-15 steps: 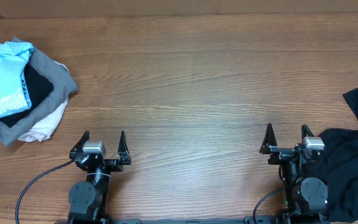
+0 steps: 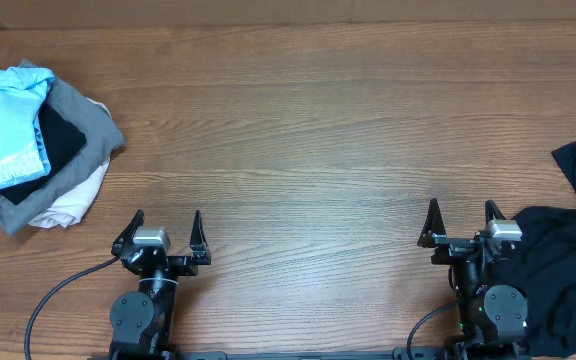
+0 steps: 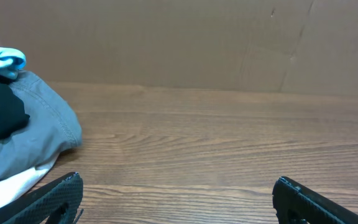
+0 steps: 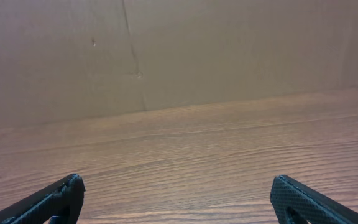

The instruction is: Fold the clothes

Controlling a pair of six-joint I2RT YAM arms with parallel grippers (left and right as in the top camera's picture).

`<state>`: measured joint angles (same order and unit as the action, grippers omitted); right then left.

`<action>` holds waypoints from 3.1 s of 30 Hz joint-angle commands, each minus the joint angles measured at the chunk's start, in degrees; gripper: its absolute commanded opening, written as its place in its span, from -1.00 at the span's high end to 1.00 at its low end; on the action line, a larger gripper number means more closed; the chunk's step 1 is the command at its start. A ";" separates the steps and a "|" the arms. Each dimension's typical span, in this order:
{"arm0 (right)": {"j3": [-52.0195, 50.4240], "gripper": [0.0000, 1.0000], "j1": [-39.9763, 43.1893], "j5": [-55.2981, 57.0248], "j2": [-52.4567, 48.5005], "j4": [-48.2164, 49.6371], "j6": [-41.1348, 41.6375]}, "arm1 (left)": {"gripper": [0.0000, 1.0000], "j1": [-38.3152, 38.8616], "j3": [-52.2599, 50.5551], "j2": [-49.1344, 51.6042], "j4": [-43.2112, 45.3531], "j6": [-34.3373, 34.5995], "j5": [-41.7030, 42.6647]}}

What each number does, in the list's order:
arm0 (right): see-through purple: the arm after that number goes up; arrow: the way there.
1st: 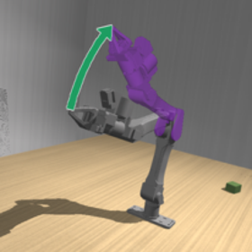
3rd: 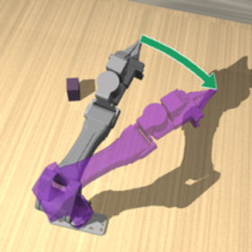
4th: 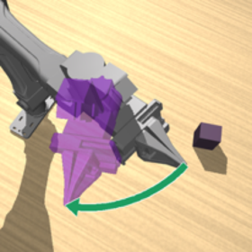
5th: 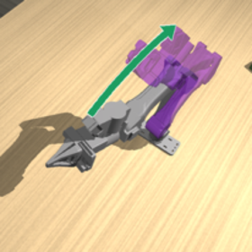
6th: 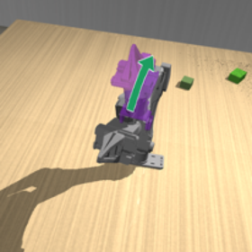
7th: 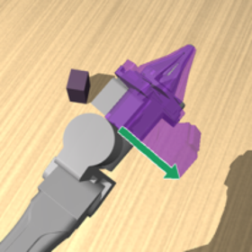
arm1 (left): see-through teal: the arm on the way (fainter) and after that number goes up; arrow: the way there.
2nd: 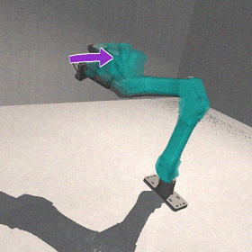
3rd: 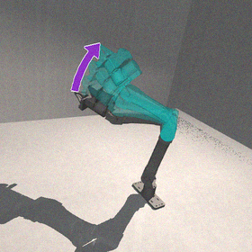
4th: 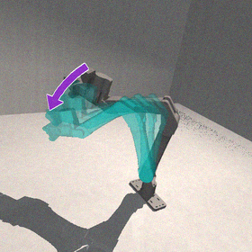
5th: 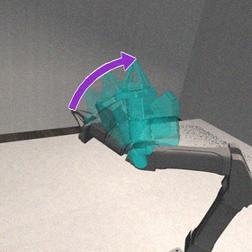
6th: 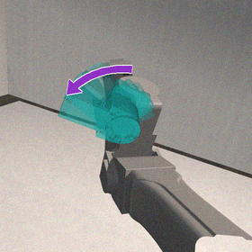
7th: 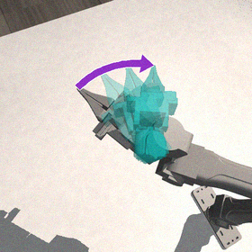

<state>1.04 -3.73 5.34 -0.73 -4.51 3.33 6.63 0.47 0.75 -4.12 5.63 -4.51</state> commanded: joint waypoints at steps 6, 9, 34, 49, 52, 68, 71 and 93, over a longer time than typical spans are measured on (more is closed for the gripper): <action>-0.57 -1.00 0.37 -0.11 0.57 0.26 -0.17 | -1.00 -0.26 -0.20 -0.48 0.09 -0.48 0.55; -0.57 -1.00 0.37 -0.11 0.57 0.26 -0.17 | -1.00 -0.26 -0.20 -0.50 0.09 -0.50 0.52; -0.57 -1.00 0.37 -0.11 0.57 0.26 -0.17 | -1.00 -0.26 -0.20 -0.48 0.09 -0.48 0.55; -0.57 -1.00 0.37 -0.11 0.57 0.26 -0.17 | -1.00 -0.26 -0.20 -0.48 0.09 -0.48 0.55; -0.57 -1.00 0.37 -0.11 0.57 0.26 -0.17 | -1.00 -0.26 -0.20 -0.48 0.09 -0.50 0.55; -0.57 -1.00 0.37 -0.55 0.57 0.24 -0.07 | -0.99 -0.24 -0.20 -0.48 -0.02 -0.48 0.98; -0.55 -1.00 0.37 -0.52 0.55 0.20 1.64 | -1.00 -0.26 -0.20 -0.37 -0.02 -0.48 1.03; 25.18 -1.00 0.39 6.78 -19.12 -25.49 7.19 | -1.00 -0.24 26.56 29.05 -16.13 0.63 2.62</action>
<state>20.93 -3.73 9.17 -15.73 -28.32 8.69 6.63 20.21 22.79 -18.09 5.69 -2.15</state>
